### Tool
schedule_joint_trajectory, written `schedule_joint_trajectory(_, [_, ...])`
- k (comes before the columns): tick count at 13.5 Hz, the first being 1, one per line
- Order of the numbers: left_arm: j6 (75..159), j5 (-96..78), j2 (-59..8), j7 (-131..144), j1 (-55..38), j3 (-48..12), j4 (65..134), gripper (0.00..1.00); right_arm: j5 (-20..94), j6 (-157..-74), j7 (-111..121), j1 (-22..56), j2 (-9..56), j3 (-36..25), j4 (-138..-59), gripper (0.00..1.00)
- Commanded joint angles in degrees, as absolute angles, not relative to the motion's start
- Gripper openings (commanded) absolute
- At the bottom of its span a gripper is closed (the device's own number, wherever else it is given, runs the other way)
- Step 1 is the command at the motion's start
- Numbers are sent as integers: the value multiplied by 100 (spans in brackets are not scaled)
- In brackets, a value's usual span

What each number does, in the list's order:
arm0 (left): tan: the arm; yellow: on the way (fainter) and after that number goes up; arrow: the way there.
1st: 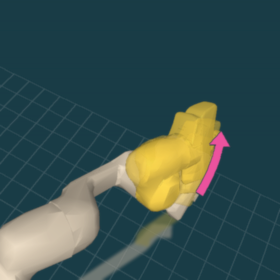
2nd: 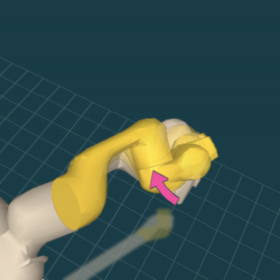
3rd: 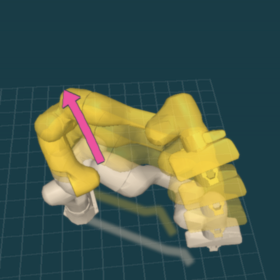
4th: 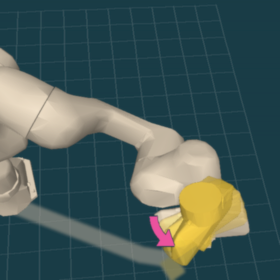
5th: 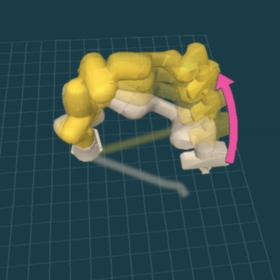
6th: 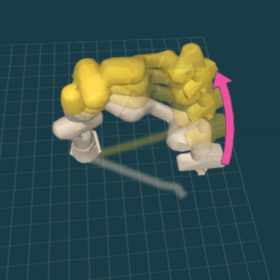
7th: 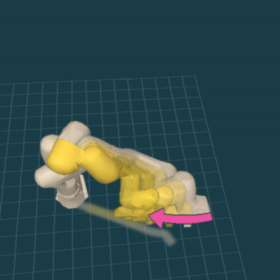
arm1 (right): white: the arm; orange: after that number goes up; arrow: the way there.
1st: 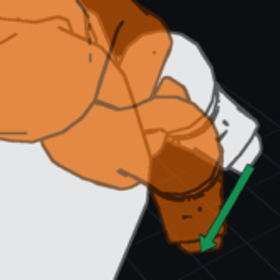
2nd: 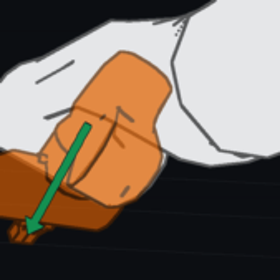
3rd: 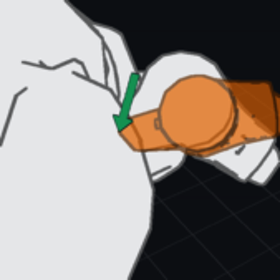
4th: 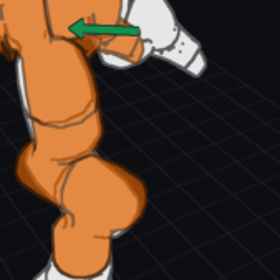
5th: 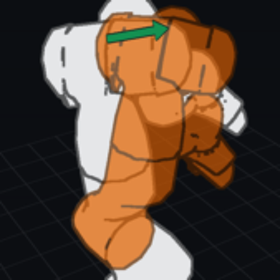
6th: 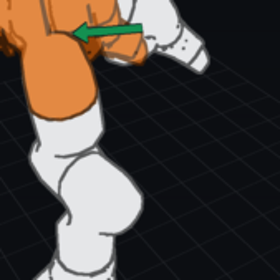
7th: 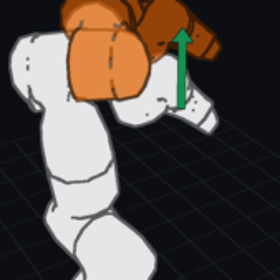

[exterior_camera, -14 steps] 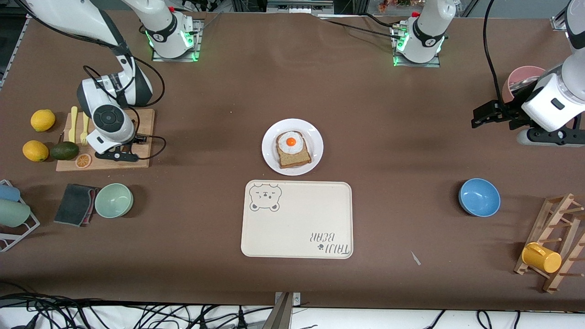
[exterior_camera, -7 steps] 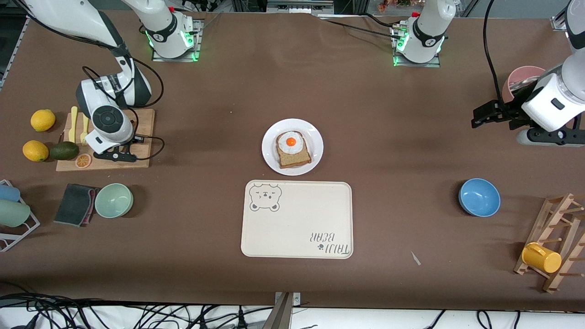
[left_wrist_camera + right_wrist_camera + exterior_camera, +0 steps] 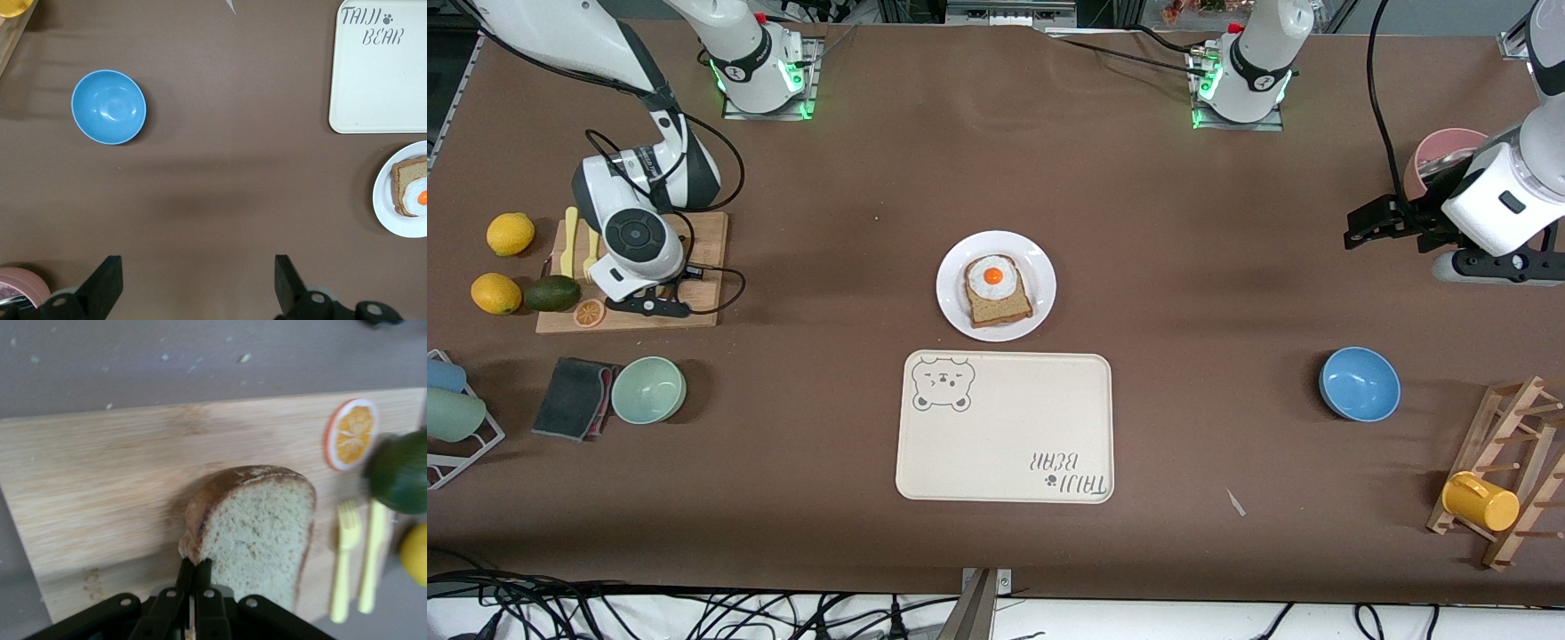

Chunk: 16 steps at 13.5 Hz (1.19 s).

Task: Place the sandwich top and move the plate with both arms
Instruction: 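Carry the bread slice with the right gripper over the egg sandwich plate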

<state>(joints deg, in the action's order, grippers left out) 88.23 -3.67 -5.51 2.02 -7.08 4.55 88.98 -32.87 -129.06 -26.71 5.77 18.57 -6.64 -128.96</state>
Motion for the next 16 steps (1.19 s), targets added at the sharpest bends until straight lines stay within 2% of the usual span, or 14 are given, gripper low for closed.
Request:
schedule_joint_trajectory(1, [8842,-237,-510,211,-729,466,8886,100,-3340,-11851,-2689,817,1916,-484,-12210,0])
schedule_joint_trajectory(3, [8842,-237,-510,211,-729,466,8886,100,-3314,-11419,-2663,949,1934,-335,-11858,0])
schedule_joint_trajectory(6, [8798,-237,-510,211,-729,466,8886,100,-3278,-11242,-2646,1194,1951,-10,-11533,0])
schedule_joint_trajectory(8, [8780,-237,-518,211,-721,466,8886,100,-3165,-10734,-2645,1519,2152,297,-11024,0])
schedule_joint_trajectory(12, [8771,-237,-519,211,-721,475,8886,100,-2041,-9600,-2672,2327,2969,378,-9285,0])
schedule_joint_trajectory(16, [8771,-237,-527,211,-712,483,8886,100,-926,-9439,-3118,2856,3155,378,-8641,0])
